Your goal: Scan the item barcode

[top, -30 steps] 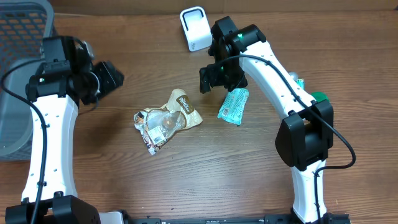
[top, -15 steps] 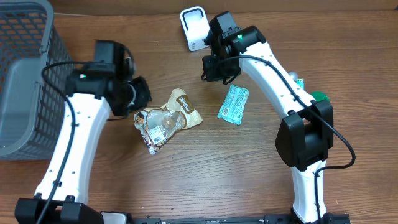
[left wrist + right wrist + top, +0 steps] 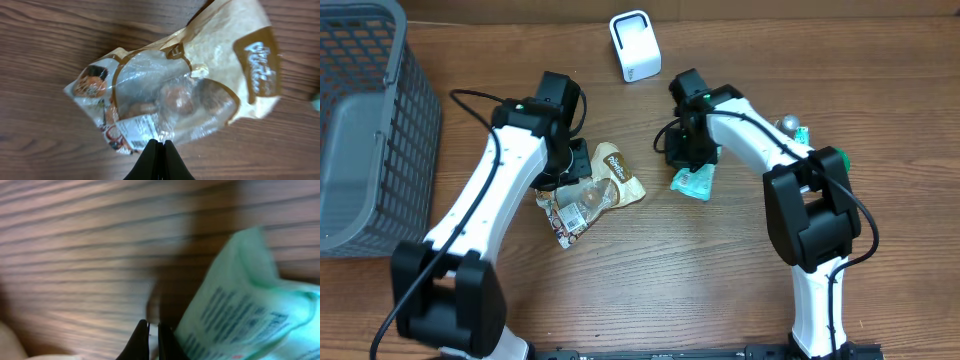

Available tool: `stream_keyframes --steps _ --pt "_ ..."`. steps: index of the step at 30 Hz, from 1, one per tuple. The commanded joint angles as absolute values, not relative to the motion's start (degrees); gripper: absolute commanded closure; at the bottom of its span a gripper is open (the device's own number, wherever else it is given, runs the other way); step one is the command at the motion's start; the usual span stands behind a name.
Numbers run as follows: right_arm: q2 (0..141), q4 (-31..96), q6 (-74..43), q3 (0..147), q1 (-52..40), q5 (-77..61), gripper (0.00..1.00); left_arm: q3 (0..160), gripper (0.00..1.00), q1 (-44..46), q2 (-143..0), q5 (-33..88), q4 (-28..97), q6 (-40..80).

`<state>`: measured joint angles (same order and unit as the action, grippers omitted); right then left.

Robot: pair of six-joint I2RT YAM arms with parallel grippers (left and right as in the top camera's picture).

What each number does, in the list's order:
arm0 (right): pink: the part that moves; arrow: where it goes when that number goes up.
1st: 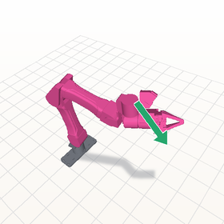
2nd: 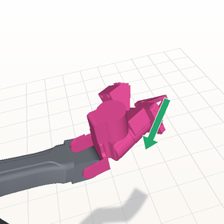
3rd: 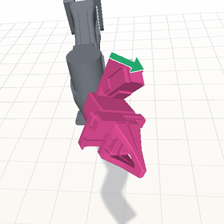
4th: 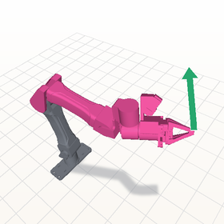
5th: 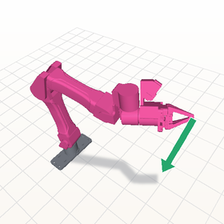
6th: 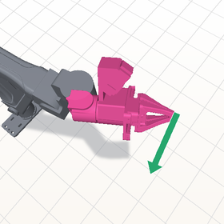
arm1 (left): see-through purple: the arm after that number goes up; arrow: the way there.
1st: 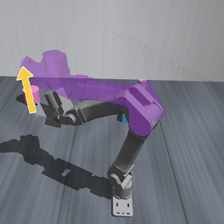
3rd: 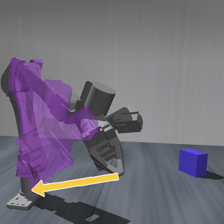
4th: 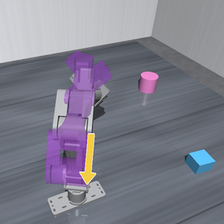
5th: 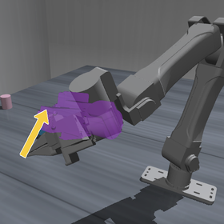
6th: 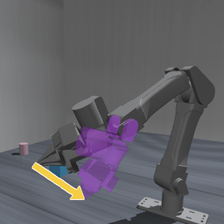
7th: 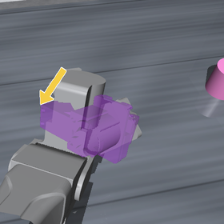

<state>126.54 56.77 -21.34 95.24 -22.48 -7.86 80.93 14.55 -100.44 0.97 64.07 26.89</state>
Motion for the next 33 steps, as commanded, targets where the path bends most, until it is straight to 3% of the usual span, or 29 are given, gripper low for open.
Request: stream_keyframes --steps 1,5,8,12,16,22,27,33 --pt "125.10 63.35 -23.20 96.07 -18.76 0.86 0.95 80.73 0.96 14.66 -104.12 2.31 62.85 26.94" --pt "124.97 67.51 -22.76 96.44 -16.58 0.58 0.93 80.75 0.96 14.66 -105.06 2.52 62.50 25.47" --pt "124.92 68.64 -17.65 100.16 -16.27 -6.96 0.85 81.08 0.96 14.31 -104.99 2.55 61.98 25.28" --pt "124.92 69.08 -5.85 109.21 -17.19 -30.70 0.50 82.15 0.96 13.85 -104.99 7.49 66.74 22.13" --pt "125.08 66.39 -5.74 109.69 -18.65 -32.23 0.38 81.87 0.96 13.85 -105.01 7.09 71.59 20.34" --pt "125.32 62.76 -5.69 107.50 -21.41 -28.99 0.34 77.84 0.94 13.72 -105.01 6.79 71.46 25.85" --pt "125.71 58.39 -5.63 106.91 -22.90 -28.95 0.34 74.74 0.96 13.32 -105.01 -0.19 70.43 34.17" --pt "127.70 55.57 -5.65 106.91 -24.40 -28.97 0.34 71.53 0.96 13.15 -105.01 -0.62 66.74 34.98"
